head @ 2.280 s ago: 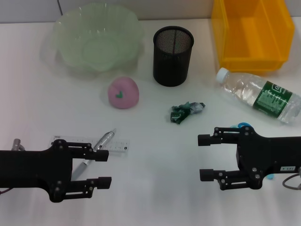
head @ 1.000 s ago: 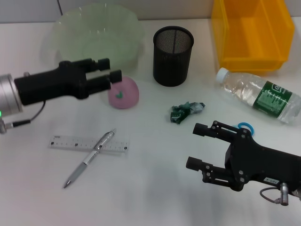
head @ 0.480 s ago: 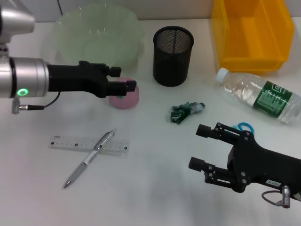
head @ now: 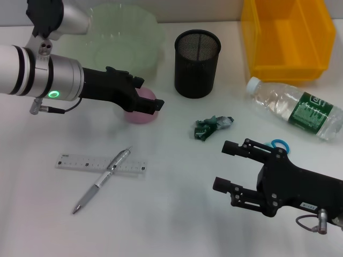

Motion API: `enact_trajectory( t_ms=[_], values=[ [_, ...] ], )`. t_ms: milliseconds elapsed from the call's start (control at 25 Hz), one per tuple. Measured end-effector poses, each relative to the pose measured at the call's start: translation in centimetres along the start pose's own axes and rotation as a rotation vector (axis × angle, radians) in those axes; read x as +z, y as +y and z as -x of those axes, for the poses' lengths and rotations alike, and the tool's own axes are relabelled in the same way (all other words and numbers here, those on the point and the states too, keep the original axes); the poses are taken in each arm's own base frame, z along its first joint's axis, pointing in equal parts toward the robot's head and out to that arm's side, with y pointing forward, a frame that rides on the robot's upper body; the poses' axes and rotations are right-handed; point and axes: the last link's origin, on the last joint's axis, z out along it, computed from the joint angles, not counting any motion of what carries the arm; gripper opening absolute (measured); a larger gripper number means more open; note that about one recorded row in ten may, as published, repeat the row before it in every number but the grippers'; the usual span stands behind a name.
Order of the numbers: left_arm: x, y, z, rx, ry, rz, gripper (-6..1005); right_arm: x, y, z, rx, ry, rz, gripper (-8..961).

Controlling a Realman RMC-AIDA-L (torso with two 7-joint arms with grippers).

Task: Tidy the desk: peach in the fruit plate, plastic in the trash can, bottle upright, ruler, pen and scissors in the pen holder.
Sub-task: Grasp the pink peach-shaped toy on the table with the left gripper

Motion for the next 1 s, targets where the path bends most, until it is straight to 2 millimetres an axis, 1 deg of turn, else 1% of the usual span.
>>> enact_trajectory(
  t_ms=[320, 360, 440, 560, 640, 1000],
  values=[
    [0.7, -0.1, -0.2, 0.024, -0.006, -0.035, 815, 0.3, -0.1, -0.2, 0.0, 0.005, -0.003, 735],
    [1.3, 0.0, 0.1, 0.044, -0.019, -0.056, 815, 0.4, -0.1, -0.2, -0.001, 0.007, -0.005, 735],
    [1.6, 0.2, 0.3, 0.059, -0.033, -0.06, 815, 0.4, -0.2, -0.2, -0.001, 0.01, -0.007, 735],
    [1.6, 0.2, 0.3, 0.059, -0.033, -0.06, 815, 0.6, -0.3, -0.1, -0.004, 0.009, -0.003, 736],
    [2.0, 0.1, 0.8, 0.088, -0.061, -0.083, 815, 0.7, -0.3, -0.1, -0.006, 0.01, -0.001, 736],
    [2.1, -0.1, 0.9, 0.088, -0.053, -0.105, 814, 0.8, -0.6, -0.1, -0.008, 0.012, -0.009, 734]
  ],
)
